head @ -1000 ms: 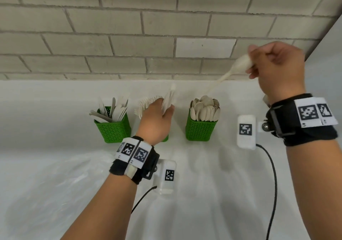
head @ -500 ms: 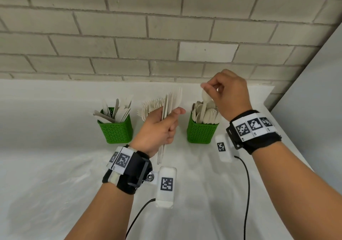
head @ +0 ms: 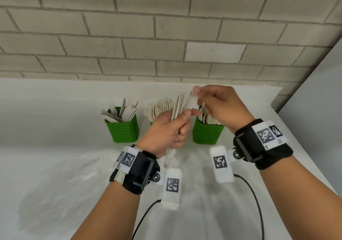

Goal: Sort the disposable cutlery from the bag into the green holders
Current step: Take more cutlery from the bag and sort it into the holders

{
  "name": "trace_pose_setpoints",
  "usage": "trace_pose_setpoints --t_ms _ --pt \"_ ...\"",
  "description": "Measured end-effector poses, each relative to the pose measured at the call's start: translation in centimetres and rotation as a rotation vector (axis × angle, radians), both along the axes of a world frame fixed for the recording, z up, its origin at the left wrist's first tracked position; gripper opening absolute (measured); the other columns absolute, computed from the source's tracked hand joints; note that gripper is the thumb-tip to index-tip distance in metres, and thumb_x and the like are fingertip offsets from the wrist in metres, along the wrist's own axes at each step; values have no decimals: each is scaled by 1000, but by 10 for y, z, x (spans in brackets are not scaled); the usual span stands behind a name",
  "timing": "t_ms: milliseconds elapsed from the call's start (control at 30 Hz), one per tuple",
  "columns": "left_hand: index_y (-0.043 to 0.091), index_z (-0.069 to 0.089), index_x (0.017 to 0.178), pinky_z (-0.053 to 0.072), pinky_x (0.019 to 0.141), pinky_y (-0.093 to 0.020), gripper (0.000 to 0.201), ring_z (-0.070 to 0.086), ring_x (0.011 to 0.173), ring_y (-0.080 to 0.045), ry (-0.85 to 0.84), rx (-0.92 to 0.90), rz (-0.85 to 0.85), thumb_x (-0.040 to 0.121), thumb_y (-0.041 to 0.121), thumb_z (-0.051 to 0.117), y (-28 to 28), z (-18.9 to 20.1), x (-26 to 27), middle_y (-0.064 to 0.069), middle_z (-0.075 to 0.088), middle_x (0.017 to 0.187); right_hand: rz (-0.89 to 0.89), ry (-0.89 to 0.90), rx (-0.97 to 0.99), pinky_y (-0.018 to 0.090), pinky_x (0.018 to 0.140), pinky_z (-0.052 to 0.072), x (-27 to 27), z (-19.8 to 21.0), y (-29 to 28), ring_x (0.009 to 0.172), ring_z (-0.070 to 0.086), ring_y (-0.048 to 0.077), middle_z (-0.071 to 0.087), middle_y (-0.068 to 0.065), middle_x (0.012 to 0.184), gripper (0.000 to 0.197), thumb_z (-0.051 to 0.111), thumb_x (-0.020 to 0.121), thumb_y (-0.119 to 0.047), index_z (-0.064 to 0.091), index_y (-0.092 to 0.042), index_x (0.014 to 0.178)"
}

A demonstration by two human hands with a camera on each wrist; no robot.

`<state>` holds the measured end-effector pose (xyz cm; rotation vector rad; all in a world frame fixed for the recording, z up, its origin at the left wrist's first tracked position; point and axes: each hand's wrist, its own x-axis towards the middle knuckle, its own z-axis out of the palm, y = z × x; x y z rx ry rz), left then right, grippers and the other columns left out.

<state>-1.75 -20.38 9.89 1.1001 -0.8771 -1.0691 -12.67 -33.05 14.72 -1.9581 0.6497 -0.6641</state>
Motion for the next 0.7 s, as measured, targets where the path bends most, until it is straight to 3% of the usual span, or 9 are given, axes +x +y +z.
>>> trace_pose_setpoints --t_ms 67,167,300,367,433,500,567,633,700 --pt "16 66 76 29 37 -17 36 33 37 -9 10 -24 -2 98 35 44 1 -1 -1 2 44 51 124 35 51 16 50 43 2 5 5 49 60 8 59 -1 55 28 66 91 -22 67 0 74" --pt "6 65 105 39 38 -22 36 49 42 -15 85 -36 3 94 35 47 9 -3 0 -6 63 69 102 0 42 29 50 41 1 2 1 53 53 32 59 9 57 20 67 91 -21 73 -2 87" --pt "5 62 108 52 43 -29 33 64 54 -21 102 16 -5 100 29 40 17 -7 4 -11 73 92 74 -42 55 32 52 39 1 -1 3 51 44 23 54 7 55 17 59 96 -18 74 -12 97" --pt "4 61 110 59 52 -35 33 70 65 -24 98 42 83 104 26 37 22 -12 8 -14 74 100 9 -114 29 29 51 44 2 1 2 50 49 17 58 5 58 17 56 97 -13 73 -15 98" --pt "5 61 111 61 56 -36 33 72 73 -24 83 54 238 105 26 37 30 -22 17 -18 72 109 -88 -232 33 28 53 52 2 3 -5 54 58 13 62 13 72 16 56 96 -7 70 -13 101" --pt "9 62 110 56 48 -30 31 70 66 -20 85 46 363 105 28 38 39 -29 28 -15 73 105 -120 -299 -9 28 57 56 5 3 -8 58 64 12 62 18 80 16 57 94 -3 67 -9 106" --pt "11 62 109 42 38 -22 30 57 47 -15 88 25 434 104 29 39 46 -31 38 -9 73 86 -108 -294 -85 25 62 57 15 -2 -4 61 67 11 65 7 78 18 58 94 -4 68 -11 107" --pt "11 63 108 27 38 -19 29 39 39 -11 79 8 466 104 29 41 49 -29 45 -3 64 69 -84 -260 -161 22 66 57 30 -11 2 63 67 8 67 0 79 19 58 95 -8 69 -16 108" --pt "11 64 105 21 40 -18 28 30 38 -9 82 -5 462 104 29 42 50 -25 47 -1 54 61 -71 -240 -264 23 68 58 45 -21 6 65 68 5 69 2 85 19 58 96 -13 70 -16 111"
